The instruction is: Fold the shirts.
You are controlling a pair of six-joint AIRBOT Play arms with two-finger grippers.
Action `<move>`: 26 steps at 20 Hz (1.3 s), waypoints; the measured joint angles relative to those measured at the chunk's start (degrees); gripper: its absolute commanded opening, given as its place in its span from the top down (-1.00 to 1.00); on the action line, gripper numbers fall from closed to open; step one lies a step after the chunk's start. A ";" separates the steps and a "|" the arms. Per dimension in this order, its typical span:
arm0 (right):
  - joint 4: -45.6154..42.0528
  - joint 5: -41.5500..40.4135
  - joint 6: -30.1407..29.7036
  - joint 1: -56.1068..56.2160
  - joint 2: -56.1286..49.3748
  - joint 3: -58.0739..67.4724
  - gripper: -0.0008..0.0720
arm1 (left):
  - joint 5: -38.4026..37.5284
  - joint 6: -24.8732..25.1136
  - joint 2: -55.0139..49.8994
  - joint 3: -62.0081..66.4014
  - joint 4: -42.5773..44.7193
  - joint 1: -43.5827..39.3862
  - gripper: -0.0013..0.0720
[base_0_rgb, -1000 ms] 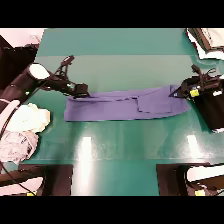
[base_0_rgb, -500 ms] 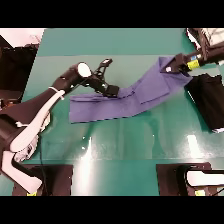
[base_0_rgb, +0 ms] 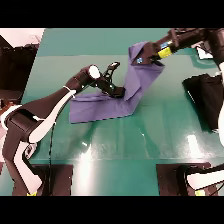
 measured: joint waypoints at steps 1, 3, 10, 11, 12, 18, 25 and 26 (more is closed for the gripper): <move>-0.17 -0.48 0.04 1.09 -0.37 -0.48 0.95 | -1.68 -0.07 0.28 0.20 0.74 1.14 0.90; -0.33 -1.22 -0.13 2.97 -0.79 -1.70 0.95 | -4.52 -0.09 2.14 0.55 2.82 3.69 0.90; -2.60 -3.74 -0.81 10.25 -5.42 -0.44 0.95 | -12.04 0.72 16.06 0.85 13.05 15.91 0.89; -2.64 -4.52 -0.83 11.50 -6.58 0.44 0.94 | -13.22 1.07 18.18 0.87 14.49 17.75 0.90; -2.67 -5.66 -0.85 12.92 -7.87 1.14 0.94 | -14.56 1.33 20.41 0.87 16.09 19.54 0.89; -1.53 -19.28 -4.37 22.95 -15.52 1.51 -0.44 | -19.63 2.08 29.68 0.87 21.40 27.19 0.89; 0.42 -19.26 -7.39 25.66 -14.08 -4.15 -0.43 | -21.99 2.34 32.04 0.87 22.71 28.92 0.89; -0.98 -18.45 -7.43 24.37 -12.24 -7.43 -0.43 | -22.21 2.38 32.13 0.85 22.84 29.03 0.89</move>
